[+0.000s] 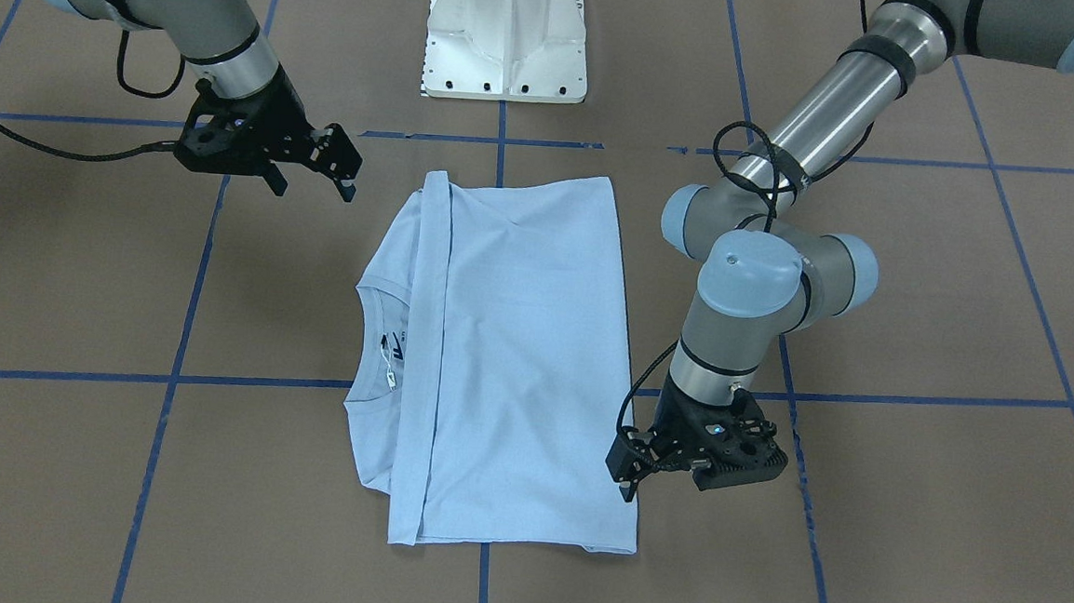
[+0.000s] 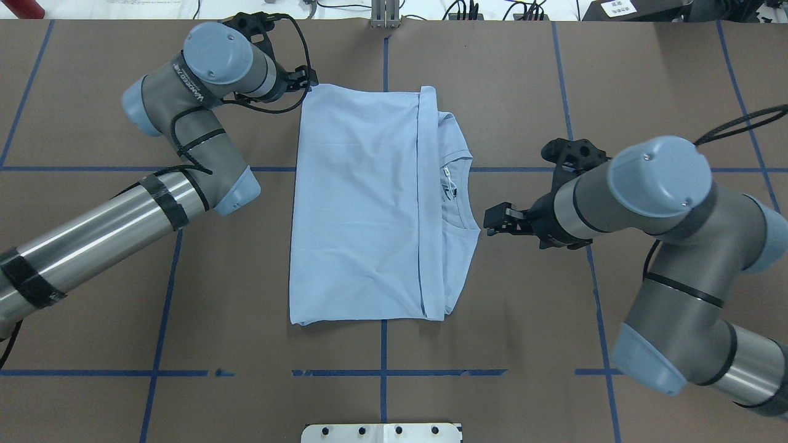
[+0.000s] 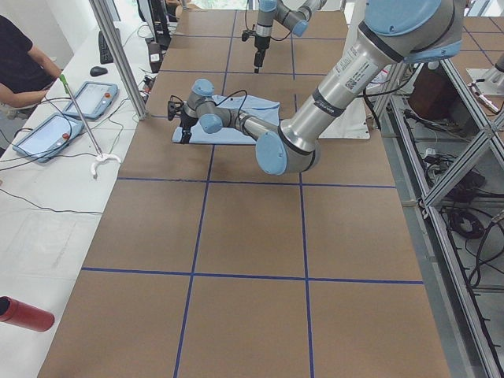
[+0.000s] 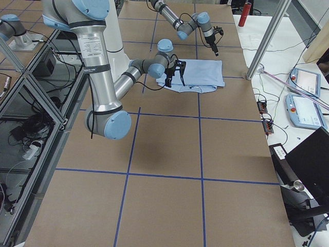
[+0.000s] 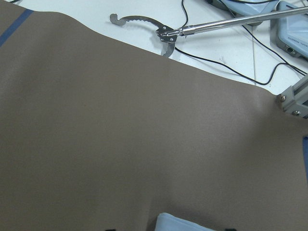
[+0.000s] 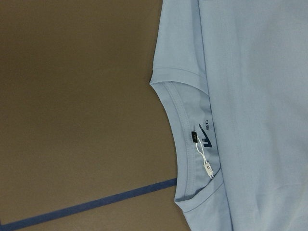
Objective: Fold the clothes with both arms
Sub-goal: 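Move the right gripper onto the shirt's side edge near the collar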
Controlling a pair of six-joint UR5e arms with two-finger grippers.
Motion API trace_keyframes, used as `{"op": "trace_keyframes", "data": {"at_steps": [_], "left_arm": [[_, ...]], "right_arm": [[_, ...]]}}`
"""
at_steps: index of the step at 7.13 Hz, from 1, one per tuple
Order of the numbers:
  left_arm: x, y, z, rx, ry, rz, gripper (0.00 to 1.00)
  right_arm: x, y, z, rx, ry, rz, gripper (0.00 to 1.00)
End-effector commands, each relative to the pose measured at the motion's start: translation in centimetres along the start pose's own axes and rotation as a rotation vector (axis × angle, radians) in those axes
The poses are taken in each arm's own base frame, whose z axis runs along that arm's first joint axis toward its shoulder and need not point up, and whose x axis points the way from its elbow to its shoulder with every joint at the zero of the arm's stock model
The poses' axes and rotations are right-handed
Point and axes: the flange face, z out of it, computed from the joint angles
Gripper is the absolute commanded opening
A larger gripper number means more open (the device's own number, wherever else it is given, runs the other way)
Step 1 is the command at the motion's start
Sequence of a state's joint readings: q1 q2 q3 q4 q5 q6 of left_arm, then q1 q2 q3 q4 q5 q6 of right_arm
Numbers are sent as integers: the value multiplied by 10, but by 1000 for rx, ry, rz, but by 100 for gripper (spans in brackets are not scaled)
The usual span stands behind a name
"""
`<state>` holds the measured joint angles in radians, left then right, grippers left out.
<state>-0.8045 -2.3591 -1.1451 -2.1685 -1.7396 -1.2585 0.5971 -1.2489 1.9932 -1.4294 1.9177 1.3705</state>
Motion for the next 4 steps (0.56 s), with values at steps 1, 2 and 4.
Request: {"op": "trace_keyframes", "data": {"at_steps": [1,2,4], "left_arm": [[-19,17,-62,-36,4,57,100],[-30,27,-81,-56,29,60,100],[-38,31,-85,-67,31,60,100]], "right_arm": [[-68,-1,28,-1,107,-101,100],[-91,4,53,-1,133,-117,100],[-123,17,81,-46,186,-187,100]]}}
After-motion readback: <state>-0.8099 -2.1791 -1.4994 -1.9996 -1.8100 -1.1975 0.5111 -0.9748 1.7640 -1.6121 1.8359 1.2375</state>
